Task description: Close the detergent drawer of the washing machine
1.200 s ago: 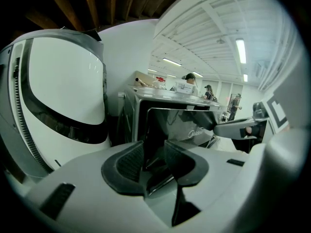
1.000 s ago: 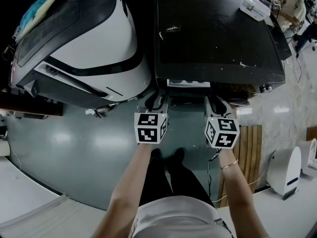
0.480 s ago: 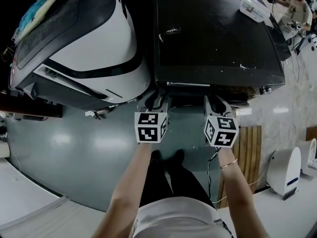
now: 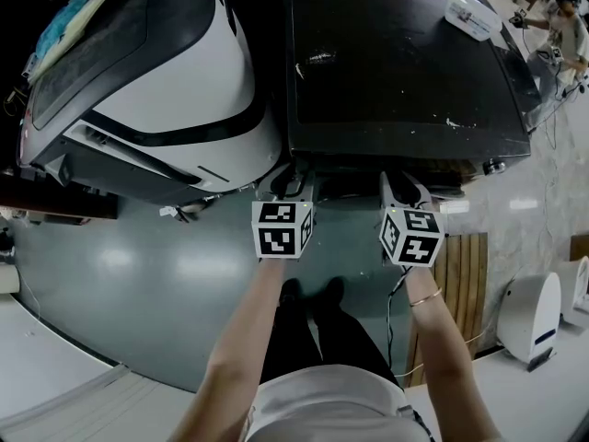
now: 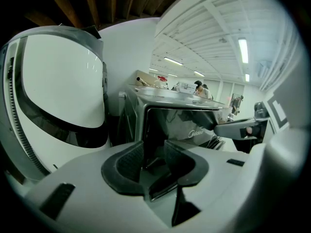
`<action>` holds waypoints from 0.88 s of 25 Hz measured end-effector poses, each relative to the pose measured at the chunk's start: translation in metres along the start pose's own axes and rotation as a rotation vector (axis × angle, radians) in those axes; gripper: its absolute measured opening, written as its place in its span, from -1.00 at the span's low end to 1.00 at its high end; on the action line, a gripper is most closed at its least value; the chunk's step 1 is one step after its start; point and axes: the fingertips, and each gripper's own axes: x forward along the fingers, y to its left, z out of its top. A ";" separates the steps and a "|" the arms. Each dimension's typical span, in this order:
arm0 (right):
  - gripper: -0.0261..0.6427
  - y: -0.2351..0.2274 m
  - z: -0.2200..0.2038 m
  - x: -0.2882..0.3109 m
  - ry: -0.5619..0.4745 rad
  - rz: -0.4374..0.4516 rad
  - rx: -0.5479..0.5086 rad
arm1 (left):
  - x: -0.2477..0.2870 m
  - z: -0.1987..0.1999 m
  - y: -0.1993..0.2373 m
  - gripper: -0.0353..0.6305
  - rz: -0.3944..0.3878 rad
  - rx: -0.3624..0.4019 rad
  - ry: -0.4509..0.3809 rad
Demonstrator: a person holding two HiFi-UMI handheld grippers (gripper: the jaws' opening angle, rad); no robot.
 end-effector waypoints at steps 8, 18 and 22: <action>-0.65 0.001 0.000 0.002 0.018 -0.004 0.004 | 0.000 0.001 0.000 -0.53 0.016 -0.007 0.008; -0.65 0.007 -0.001 -0.014 0.013 0.031 -0.020 | -0.013 -0.004 -0.004 -0.64 0.019 -0.035 -0.001; -0.65 0.018 0.000 -0.030 -0.007 0.062 -0.015 | -0.028 -0.006 -0.013 -0.64 -0.006 -0.037 -0.019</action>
